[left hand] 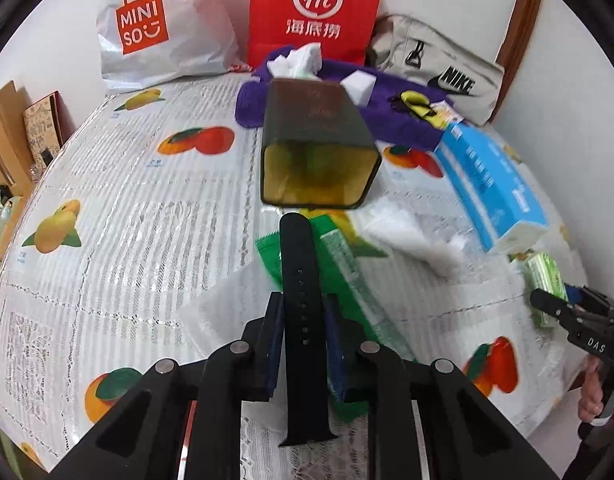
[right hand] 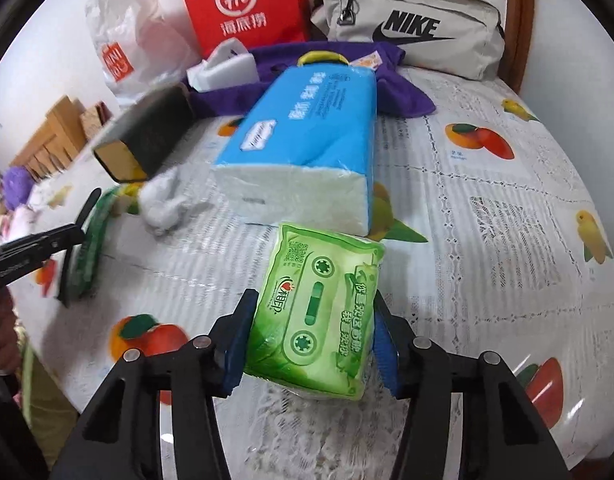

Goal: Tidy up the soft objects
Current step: 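Grasp the black watch strap with the left while the right lifts the green tissue pack, then carry the strap with the left while the right carries the tissue pack toward the towel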

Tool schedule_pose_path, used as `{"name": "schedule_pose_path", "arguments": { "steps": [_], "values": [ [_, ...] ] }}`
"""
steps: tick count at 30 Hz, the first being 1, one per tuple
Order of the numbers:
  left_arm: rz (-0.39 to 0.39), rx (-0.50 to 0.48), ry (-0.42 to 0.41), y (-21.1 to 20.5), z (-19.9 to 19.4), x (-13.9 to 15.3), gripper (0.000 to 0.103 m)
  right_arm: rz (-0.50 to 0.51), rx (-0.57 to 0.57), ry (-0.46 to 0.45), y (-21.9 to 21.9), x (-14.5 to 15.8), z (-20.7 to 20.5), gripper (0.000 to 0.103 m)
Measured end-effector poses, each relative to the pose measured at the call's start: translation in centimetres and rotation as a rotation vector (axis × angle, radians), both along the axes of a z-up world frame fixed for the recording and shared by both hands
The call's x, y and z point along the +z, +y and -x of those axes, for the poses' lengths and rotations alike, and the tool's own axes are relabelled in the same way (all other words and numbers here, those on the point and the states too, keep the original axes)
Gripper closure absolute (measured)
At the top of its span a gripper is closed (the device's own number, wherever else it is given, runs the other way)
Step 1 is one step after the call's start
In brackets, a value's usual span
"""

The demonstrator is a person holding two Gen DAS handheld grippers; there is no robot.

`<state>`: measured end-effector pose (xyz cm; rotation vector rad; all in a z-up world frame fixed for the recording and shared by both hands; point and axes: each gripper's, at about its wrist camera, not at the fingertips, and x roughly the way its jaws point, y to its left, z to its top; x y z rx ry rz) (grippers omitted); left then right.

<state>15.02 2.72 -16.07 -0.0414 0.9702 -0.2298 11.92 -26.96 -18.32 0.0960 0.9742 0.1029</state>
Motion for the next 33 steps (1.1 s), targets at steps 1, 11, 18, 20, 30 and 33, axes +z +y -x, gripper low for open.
{"name": "schedule_pose_path", "arguments": {
  "steps": [1, 11, 18, 20, 30, 33],
  "values": [
    [0.002, 0.002, -0.004, 0.0, 0.0, 0.2, 0.084, -0.010, 0.001, -0.007, -0.1, 0.4, 0.3, 0.050],
    [0.053, 0.002, -0.011, 0.4, -0.2, 2.1, 0.084, -0.081, 0.004, -0.054, -0.9, 3.8, 1.0, 0.050],
    [0.095, -0.008, -0.014, 0.2, -0.6, 3.6, 0.084, -0.077, 0.026, -0.086, -0.5, 6.1, 0.5, 0.050],
    [0.097, -0.013, -0.021, 0.0, -0.8, 4.2, 0.084, -0.072, 0.030, -0.093, -0.4, 6.7, 0.1, 0.050],
    [0.117, -0.025, -0.041, -0.5, -2.9, 7.0, 0.084, -0.051, 0.049, -0.145, -0.2, 10.4, -2.6, 0.050],
    [0.115, -0.032, -0.052, -0.8, -3.8, 7.8, 0.084, -0.046, 0.052, -0.155, -0.3, 11.2, -3.6, 0.050]
  ]
}}
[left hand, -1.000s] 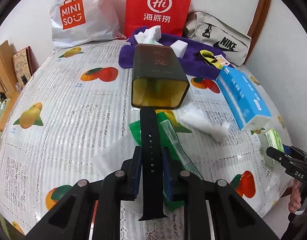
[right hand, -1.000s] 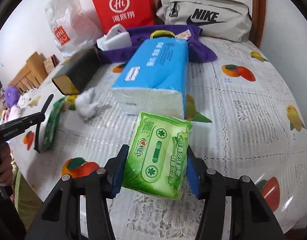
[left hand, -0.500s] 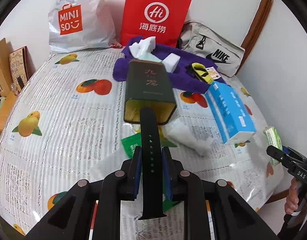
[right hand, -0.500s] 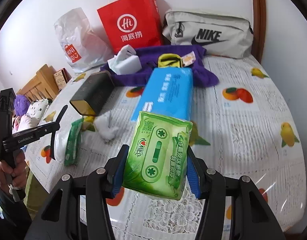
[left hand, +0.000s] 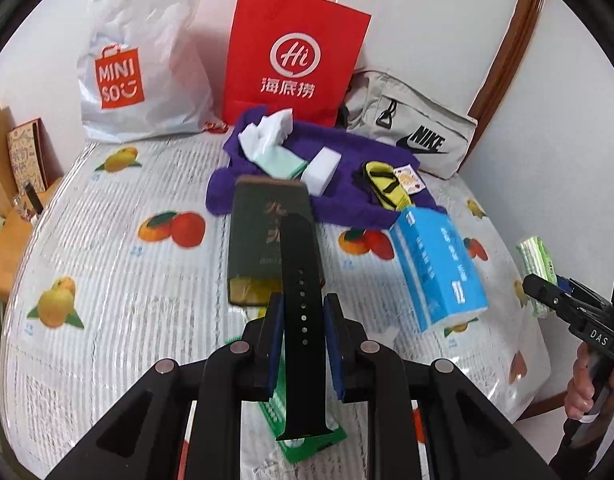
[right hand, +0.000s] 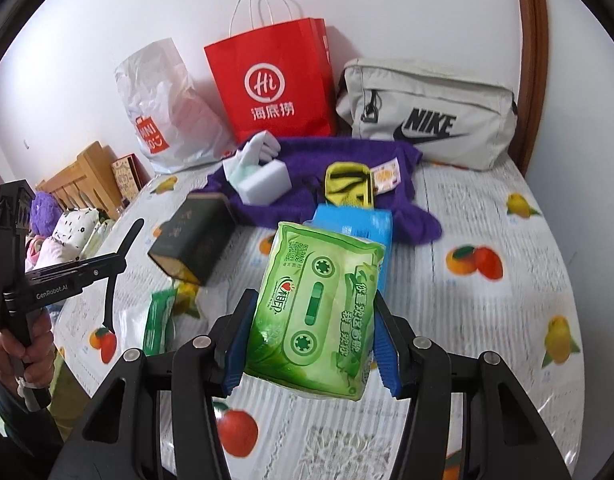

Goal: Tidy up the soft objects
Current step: 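Carry the strap with the left while the right carries the tissue pack toward the towel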

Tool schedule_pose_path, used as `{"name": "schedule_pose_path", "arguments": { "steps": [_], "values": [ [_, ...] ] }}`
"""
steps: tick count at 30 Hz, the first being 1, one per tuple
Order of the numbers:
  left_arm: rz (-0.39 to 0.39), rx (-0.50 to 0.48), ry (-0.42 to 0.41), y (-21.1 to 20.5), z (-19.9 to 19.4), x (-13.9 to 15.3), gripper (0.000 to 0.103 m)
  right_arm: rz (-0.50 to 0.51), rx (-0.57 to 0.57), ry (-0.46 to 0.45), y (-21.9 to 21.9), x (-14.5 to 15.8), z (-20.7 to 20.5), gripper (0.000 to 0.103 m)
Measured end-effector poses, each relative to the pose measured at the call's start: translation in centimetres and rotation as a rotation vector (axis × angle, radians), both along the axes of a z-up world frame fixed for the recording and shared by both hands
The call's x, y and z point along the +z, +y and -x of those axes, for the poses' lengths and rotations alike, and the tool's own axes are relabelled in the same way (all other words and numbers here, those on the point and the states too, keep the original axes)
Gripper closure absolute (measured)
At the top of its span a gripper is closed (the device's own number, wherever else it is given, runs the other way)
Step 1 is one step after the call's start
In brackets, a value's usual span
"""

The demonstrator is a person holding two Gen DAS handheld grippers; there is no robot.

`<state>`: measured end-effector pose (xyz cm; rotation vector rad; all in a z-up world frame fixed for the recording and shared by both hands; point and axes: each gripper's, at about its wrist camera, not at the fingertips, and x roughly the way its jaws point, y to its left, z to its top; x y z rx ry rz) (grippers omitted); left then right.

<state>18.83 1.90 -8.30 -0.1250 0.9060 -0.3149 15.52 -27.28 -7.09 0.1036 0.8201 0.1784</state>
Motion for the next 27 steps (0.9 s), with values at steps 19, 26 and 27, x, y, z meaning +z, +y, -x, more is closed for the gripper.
{"name": "schedule_pose_path", "arguments": {
  "steps": [19, 26, 27],
  "values": [
    [-0.004, 0.003, -0.022, -1.2, -7.8, 2.6, 0.084, 0.049, -0.023, -0.020, -1.5, 2.0, -8.5, 0.050],
    [-0.006, 0.007, -0.011, -1.6, -11.7, 2.4, 0.084, 0.073, -0.046, 0.002, -2.7, 0.9, -13.0, 0.050],
    [-0.004, 0.007, -0.004, -1.7, -12.5, 2.2, 0.084, 0.073, -0.046, 0.007, -2.7, 0.7, -13.7, 0.050]
  ]
}}
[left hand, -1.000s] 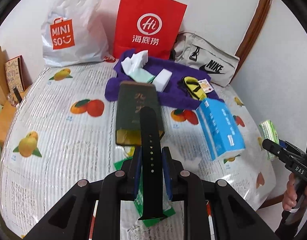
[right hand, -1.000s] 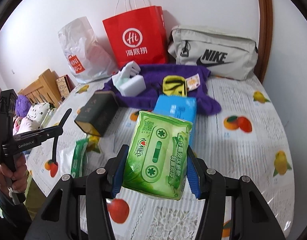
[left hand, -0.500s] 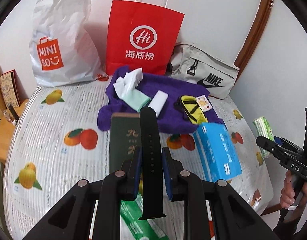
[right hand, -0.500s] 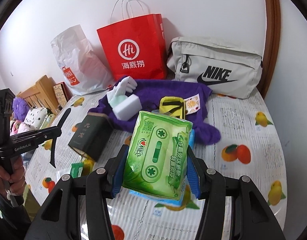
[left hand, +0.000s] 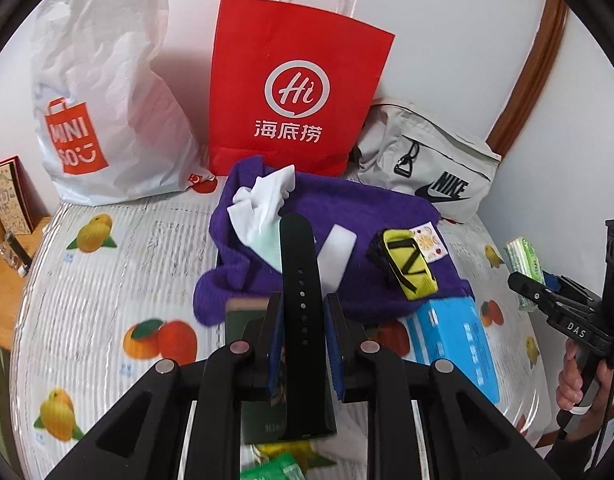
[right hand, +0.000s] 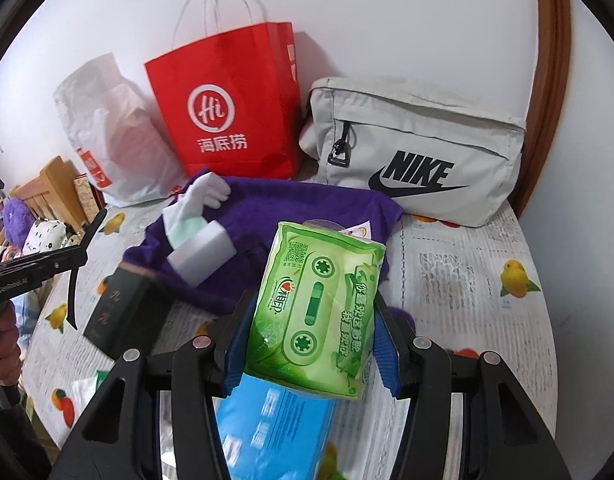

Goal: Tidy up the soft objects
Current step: 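Carry the strap with the left while the right carries the tissue pack toward the towel, then set the tissue pack on the pouch with the right while the left releases the strap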

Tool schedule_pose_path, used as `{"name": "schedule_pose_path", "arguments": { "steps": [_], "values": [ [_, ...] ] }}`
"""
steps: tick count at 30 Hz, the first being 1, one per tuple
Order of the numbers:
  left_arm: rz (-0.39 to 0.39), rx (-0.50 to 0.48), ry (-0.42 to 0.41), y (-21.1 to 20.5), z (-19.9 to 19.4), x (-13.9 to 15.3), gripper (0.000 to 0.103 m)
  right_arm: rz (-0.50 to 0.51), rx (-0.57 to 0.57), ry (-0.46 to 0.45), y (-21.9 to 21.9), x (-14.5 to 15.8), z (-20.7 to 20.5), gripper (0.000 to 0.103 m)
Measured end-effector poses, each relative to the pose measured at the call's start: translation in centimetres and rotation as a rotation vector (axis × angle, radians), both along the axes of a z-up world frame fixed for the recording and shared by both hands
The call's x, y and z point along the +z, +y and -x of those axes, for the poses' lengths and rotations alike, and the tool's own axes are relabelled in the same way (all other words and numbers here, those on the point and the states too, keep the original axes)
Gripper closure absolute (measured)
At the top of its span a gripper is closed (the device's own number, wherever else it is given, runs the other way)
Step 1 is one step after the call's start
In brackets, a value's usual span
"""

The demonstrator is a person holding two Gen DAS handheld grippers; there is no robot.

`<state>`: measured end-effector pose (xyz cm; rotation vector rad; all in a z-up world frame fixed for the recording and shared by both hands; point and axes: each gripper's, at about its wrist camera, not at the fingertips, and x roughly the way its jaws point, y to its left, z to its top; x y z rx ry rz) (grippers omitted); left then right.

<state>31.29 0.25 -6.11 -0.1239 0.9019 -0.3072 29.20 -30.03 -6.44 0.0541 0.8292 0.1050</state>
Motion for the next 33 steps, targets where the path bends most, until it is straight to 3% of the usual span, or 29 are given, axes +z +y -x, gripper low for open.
{"name": "schedule_pose_path", "arguments": {
  "steps": [11, 25, 33],
  "values": [
    [0.007, -0.015, 0.019, -1.4, -5.7, -0.7, 0.084, 0.008, 0.014, 0.068, -0.4, -3.2, -6.6, 0.049],
    [0.013, -0.011, 0.078, -2.1, -11.2, -3.0, 0.084, -0.002, 0.028, 0.169, -0.9, -8.0, -10.3, 0.049],
    [-0.055, 0.003, 0.131, -3.3, -14.3, -5.6, 0.084, 0.004, 0.048, 0.208, -0.7, -9.6, -11.6, 0.049]
  ]
}}
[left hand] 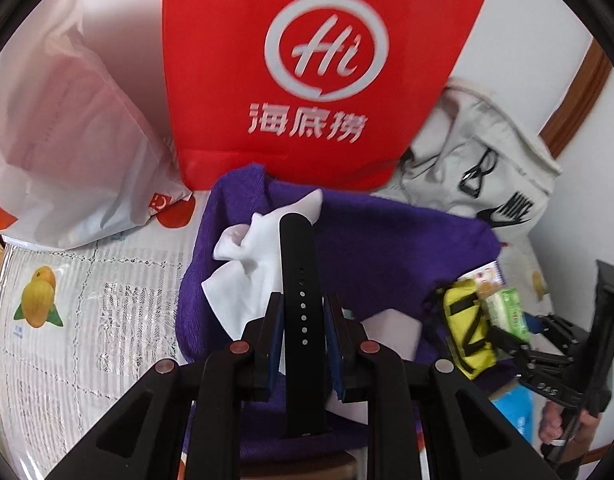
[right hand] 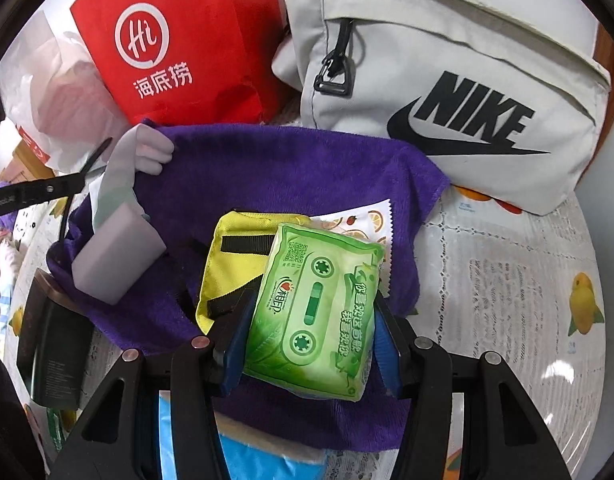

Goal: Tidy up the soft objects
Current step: 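Set the tissue pack on the pouch with the right while the left releases the strap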

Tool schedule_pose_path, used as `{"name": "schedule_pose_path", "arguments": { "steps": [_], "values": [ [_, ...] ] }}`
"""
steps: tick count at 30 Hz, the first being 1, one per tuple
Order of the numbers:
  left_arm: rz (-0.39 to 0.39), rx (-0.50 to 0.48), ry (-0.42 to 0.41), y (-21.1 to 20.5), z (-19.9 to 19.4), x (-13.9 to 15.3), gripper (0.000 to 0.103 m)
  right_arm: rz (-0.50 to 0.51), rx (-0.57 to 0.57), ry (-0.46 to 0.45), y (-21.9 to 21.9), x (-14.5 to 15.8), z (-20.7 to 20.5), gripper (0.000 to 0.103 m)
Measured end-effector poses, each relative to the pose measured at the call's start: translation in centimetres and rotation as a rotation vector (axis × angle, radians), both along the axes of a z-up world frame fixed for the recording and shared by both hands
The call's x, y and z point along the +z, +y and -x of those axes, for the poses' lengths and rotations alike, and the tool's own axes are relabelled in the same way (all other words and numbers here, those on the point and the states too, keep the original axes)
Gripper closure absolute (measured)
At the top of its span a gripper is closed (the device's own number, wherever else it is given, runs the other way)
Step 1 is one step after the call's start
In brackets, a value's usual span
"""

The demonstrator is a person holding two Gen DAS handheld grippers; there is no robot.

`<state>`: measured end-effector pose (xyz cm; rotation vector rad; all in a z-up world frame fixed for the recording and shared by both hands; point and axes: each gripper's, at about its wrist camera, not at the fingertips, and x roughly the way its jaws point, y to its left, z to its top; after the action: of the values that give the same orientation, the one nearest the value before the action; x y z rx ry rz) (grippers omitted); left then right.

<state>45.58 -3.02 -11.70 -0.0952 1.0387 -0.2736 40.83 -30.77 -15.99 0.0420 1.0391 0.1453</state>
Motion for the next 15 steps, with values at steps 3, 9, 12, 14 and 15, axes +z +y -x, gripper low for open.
{"name": "schedule_pose_path", "arguments": {
  "steps": [3, 9, 12, 14, 15],
  "values": [
    [0.002, 0.006, 0.023, 0.0, -0.7, -1.0, 0.084, -0.009, 0.003, 0.017, 0.0, -0.4, -0.5, 0.048],
    [-0.001, 0.003, 0.062, -0.4, -1.2, -2.2, 0.084, -0.012, 0.020, 0.021, 0.3, -0.6, -0.4, 0.046],
    [0.003, 0.002, 0.071, -0.5, -1.3, -2.4, 0.083, -0.021, 0.025, 0.019, 0.2, -0.5, -0.3, 0.045],
    [-0.004, 0.003, 0.083, -0.5, -1.2, -2.6, 0.083, -0.034, 0.031, 0.023, 0.2, -0.3, -0.3, 0.042],
    [-0.008, 0.001, 0.090, -0.4, -1.2, -2.6, 0.083, -0.039, 0.038, 0.022, 0.2, -0.2, -0.2, 0.041]
  ]
}}
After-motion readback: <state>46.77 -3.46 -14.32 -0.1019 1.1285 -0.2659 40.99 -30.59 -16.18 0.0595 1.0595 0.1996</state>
